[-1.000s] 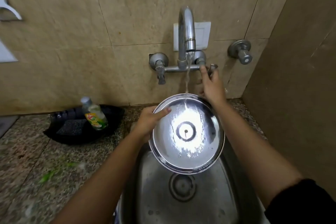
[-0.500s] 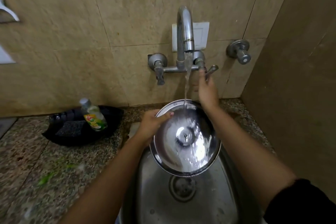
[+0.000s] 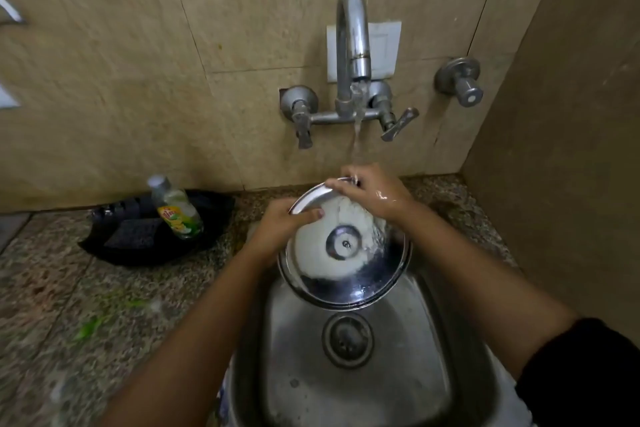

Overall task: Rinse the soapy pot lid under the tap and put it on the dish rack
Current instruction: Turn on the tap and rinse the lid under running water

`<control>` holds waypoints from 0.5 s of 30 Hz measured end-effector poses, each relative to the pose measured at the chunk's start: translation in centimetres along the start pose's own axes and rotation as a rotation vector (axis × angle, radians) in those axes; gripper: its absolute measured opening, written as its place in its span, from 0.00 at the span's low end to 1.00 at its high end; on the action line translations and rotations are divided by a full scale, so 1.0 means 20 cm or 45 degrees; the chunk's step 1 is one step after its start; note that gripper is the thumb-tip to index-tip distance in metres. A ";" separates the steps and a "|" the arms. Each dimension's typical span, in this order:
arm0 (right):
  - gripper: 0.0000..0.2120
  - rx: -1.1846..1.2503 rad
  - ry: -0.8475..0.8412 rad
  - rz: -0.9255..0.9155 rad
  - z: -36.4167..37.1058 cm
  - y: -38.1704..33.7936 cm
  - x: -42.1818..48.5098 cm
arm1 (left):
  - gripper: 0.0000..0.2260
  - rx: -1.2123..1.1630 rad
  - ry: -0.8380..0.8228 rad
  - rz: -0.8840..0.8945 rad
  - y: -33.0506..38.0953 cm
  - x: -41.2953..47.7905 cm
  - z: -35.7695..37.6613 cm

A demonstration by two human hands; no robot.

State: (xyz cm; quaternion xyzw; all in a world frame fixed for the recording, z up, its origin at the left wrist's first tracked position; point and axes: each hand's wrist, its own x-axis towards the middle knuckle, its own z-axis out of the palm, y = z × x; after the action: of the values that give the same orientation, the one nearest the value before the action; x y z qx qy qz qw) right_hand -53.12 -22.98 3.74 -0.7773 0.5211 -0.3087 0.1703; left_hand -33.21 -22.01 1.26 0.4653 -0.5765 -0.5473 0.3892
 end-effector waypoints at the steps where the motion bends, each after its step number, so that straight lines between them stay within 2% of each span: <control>1: 0.16 -0.160 -0.120 -0.056 0.04 -0.04 0.01 | 0.09 0.136 -0.108 0.014 0.00 0.02 0.00; 2: 0.18 -0.297 -0.209 -0.114 0.07 -0.07 0.00 | 0.08 0.233 -0.204 0.053 0.01 0.03 0.01; 4: 0.21 -0.299 -0.182 -0.064 0.08 -0.06 -0.01 | 0.04 0.295 -0.233 0.113 0.00 0.03 0.03; 7: 0.24 0.160 0.054 0.276 0.06 0.10 -0.08 | 0.07 0.103 0.043 0.054 -0.05 -0.01 0.00; 9: 0.24 0.319 0.171 0.389 0.07 0.13 -0.11 | 0.07 -0.066 0.100 -0.083 -0.07 -0.03 -0.02; 11: 0.23 0.154 0.118 0.267 0.07 0.05 -0.10 | 0.10 0.021 -0.034 -0.146 -0.05 -0.02 -0.01; 13: 0.22 -0.105 -0.057 0.089 0.09 -0.06 -0.07 | 0.12 0.187 -0.192 -0.110 -0.02 -0.01 0.03; 15: 0.23 -0.184 -0.120 0.059 0.09 -0.09 -0.04 | 0.12 0.248 -0.215 -0.057 -0.01 0.00 0.05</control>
State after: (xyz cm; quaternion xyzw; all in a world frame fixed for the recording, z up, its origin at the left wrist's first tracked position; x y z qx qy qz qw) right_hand -50.98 -21.64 3.21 -0.7890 0.5512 -0.2295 0.1450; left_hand -34.18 -21.66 0.91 0.4658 -0.6474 -0.5344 0.2799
